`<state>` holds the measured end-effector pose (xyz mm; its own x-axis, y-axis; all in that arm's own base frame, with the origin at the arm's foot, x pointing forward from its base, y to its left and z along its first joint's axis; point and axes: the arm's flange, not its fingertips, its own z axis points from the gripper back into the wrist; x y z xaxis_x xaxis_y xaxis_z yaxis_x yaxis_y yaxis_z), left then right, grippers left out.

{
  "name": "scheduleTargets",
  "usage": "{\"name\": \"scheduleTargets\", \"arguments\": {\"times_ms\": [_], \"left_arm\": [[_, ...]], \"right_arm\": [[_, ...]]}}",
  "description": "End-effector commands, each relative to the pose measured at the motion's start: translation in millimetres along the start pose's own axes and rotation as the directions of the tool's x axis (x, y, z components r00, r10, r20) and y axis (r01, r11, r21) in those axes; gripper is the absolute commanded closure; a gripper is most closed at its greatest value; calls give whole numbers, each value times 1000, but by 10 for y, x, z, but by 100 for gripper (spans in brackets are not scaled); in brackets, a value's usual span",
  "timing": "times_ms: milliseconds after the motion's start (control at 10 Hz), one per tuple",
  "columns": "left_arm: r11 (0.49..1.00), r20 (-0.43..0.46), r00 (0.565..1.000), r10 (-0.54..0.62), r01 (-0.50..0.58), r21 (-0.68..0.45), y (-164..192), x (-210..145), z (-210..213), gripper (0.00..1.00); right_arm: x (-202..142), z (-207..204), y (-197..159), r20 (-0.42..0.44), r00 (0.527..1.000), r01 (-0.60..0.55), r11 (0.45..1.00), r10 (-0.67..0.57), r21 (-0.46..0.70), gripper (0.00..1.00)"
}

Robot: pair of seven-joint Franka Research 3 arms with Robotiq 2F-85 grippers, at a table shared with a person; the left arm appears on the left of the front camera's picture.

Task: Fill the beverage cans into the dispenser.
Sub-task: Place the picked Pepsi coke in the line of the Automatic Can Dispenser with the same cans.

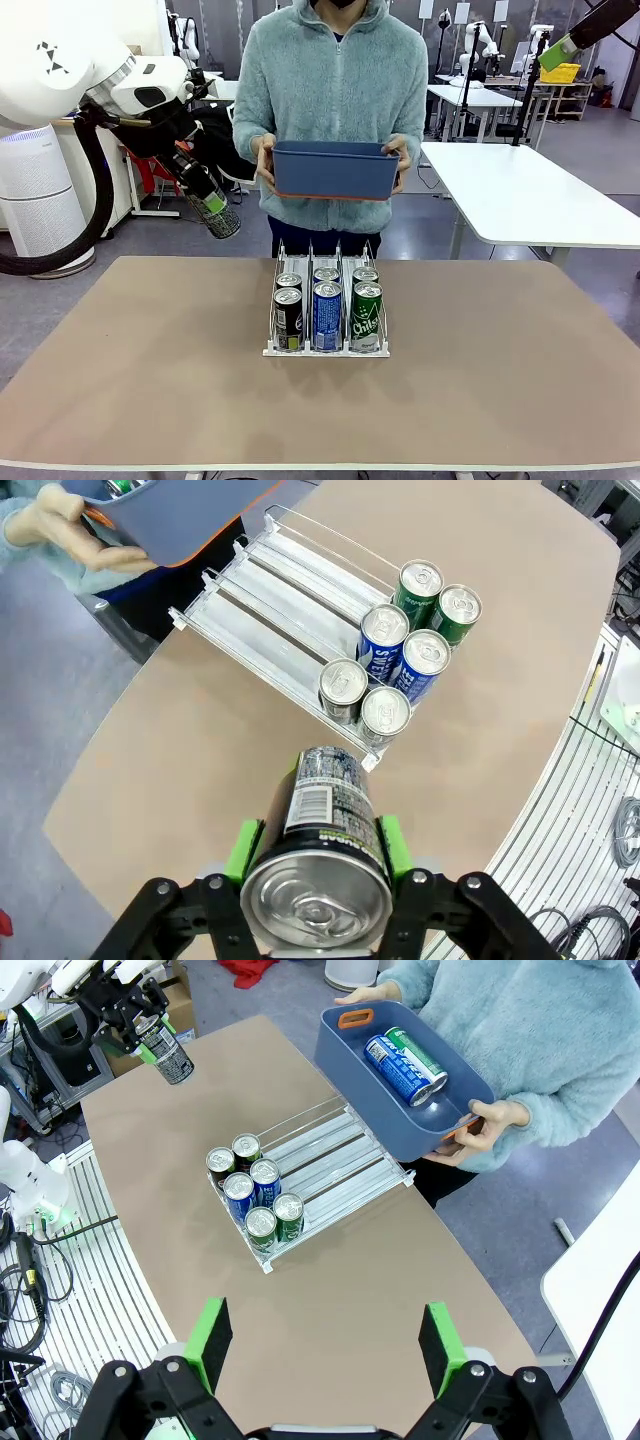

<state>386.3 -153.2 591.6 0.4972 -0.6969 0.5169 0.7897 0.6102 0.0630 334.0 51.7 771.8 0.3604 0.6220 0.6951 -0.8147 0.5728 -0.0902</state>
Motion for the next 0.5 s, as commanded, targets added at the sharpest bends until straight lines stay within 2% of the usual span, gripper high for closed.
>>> {"name": "scheduleTargets", "arguments": {"times_ms": [0, 100, 400], "left_arm": [[1000, -1, 1000, -2, 2, -1, -13, 2, -5, 42], [997, -58, 997, 59, -57, 44, -117, 61, -101, 42], [997, -118, 993, 1, 8, 76, -589, 92, -283, 42]], "right_arm": [[-1, -10, -6, 5, 1000, 1, 1000, -1, -7, 0], [-1, -10, -6, 5, 1000, 1, 1000, -1, -7, 0], [-1, -10, -6, 5, 1000, 1, 1000, -1, -7, 0]]}}
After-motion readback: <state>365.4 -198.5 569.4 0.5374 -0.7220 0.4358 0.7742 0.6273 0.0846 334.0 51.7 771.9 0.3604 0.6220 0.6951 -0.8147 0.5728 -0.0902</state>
